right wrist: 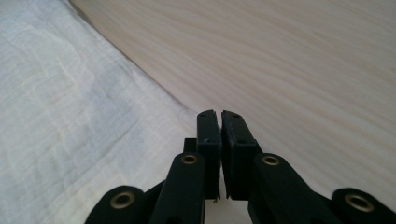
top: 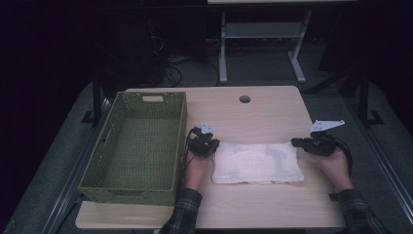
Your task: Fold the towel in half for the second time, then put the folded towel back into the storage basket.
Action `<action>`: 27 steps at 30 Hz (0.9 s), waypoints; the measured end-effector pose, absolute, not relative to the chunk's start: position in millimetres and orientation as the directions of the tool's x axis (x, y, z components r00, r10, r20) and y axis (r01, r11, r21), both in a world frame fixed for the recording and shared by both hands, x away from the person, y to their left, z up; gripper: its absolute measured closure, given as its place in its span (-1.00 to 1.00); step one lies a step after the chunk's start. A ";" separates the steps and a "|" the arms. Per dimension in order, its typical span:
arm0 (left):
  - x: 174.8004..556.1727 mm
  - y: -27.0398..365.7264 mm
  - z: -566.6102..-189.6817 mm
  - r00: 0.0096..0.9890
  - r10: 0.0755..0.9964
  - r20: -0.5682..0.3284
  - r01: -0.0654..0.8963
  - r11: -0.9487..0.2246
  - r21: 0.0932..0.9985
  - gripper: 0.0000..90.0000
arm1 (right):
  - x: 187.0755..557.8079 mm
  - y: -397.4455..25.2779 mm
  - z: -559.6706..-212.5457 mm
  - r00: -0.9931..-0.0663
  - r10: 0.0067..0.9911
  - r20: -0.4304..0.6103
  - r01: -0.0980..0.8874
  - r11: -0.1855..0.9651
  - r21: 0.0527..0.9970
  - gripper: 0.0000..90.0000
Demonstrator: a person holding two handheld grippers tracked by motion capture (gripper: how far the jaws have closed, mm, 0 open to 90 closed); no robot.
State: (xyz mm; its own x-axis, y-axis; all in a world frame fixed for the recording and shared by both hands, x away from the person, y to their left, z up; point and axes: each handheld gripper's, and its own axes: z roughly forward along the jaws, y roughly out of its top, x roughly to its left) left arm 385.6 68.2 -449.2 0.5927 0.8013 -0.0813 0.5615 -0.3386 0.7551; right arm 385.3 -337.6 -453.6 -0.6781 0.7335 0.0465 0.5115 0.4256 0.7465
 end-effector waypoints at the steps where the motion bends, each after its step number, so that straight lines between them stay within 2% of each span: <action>1: 387.6 69.0 -448.8 0.589 0.804 -0.084 0.561 -0.332 0.758 0.89 | 388.4 -337.2 -453.7 -0.674 0.737 0.051 0.513 0.418 0.749 0.91; 10: 381.1 71.3 -445.1 0.601 0.796 -0.071 0.533 -0.333 0.777 0.89 | 385.5 -339.1 -451.2 -0.681 0.731 0.042 0.493 0.415 0.765 0.92; 27: 354.6 71.4 -434.7 0.617 0.785 -0.057 0.499 -0.334 0.799 0.89 | 352.7 -347.5 -435.0 -0.697 0.715 0.055 0.460 0.388 0.799 0.92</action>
